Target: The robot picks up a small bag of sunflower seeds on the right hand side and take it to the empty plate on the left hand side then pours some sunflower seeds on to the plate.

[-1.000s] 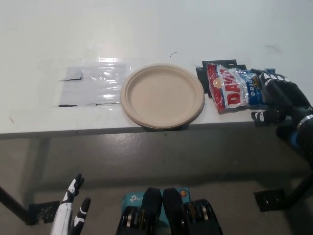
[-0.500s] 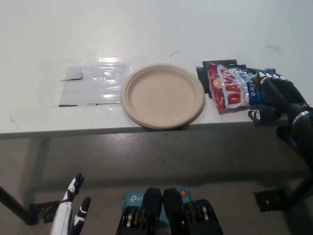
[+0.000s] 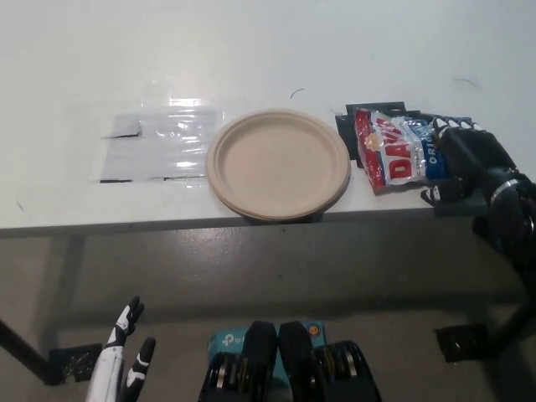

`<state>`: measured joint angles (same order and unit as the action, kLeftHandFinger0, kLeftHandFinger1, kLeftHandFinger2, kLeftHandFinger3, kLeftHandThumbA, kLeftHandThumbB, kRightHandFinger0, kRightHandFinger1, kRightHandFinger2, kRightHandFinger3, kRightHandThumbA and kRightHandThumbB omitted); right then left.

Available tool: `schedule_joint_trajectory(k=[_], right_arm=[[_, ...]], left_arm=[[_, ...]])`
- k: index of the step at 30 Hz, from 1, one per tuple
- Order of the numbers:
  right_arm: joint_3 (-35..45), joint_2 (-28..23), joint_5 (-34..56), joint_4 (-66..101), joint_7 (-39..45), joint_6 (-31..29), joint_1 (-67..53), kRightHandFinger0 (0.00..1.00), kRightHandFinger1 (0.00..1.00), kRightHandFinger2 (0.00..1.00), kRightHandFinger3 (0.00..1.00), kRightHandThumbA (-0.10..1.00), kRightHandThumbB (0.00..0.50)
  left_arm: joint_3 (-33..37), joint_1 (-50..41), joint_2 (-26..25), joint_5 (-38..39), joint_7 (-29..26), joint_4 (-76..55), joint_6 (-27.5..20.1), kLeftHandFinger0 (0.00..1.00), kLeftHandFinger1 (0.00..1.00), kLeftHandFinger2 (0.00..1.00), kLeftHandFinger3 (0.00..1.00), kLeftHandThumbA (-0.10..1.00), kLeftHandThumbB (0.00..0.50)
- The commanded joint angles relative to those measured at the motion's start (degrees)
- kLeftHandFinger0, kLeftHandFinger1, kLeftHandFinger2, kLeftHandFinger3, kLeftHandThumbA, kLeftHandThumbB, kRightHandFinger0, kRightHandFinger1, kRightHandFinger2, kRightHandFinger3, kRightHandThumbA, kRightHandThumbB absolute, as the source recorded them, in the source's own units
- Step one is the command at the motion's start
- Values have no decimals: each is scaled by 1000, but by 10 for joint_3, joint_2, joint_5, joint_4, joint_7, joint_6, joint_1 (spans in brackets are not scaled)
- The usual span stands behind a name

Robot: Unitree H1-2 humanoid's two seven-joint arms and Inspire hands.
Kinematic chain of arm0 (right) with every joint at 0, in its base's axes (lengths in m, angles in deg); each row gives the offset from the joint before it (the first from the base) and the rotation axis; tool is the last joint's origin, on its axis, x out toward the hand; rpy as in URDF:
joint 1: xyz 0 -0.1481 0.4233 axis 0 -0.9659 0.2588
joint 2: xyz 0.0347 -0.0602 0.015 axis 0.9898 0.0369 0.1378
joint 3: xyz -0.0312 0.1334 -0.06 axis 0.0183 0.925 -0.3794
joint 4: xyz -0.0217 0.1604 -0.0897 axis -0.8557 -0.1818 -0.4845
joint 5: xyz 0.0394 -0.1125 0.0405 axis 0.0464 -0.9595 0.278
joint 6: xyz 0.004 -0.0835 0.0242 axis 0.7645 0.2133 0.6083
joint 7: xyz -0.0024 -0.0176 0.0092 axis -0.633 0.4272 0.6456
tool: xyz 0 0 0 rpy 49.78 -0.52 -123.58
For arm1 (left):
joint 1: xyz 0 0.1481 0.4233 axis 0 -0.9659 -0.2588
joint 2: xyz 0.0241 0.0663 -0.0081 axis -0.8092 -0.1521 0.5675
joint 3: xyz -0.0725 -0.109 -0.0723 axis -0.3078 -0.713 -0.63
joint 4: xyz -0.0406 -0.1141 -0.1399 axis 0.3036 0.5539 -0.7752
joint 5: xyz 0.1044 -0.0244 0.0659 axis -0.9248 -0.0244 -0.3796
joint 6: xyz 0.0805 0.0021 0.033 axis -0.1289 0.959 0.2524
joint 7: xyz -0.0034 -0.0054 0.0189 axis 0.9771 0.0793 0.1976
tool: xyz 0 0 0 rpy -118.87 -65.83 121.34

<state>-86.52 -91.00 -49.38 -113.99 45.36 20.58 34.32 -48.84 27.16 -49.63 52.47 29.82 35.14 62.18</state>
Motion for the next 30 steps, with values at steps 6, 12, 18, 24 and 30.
schedule_joint_trajectory(k=[6,12,18,24,30], right_arm=[[-57,-1,-53,-145,-37,5,119,1000,1000,1000,1000,797,490],[-152,30,-99,-407,-146,-15,214,1000,1000,1000,1000,576,500],[-204,39,-109,-475,-312,-90,202,0,0,125,244,-100,229],[-179,57,-63,-477,-372,-167,179,0,0,285,286,-100,180],[-152,79,-35,-476,-431,-209,165,0,243,758,850,-100,126]], left_arm=[[-4,0,-8,3,-5,-13,-12,1000,1000,1000,1000,1000,90],[-8,-1,-11,1,-7,-12,-17,1000,1000,1000,1000,1000,86],[-12,2,-10,4,-8,-14,-15,1000,1000,1000,1000,1000,112],[-10,2,-10,3,-2,-16,-8,1000,1000,1000,1000,1000,94],[-11,-2,-12,8,-2,-12,-18,1000,1000,1000,1000,1000,91]])
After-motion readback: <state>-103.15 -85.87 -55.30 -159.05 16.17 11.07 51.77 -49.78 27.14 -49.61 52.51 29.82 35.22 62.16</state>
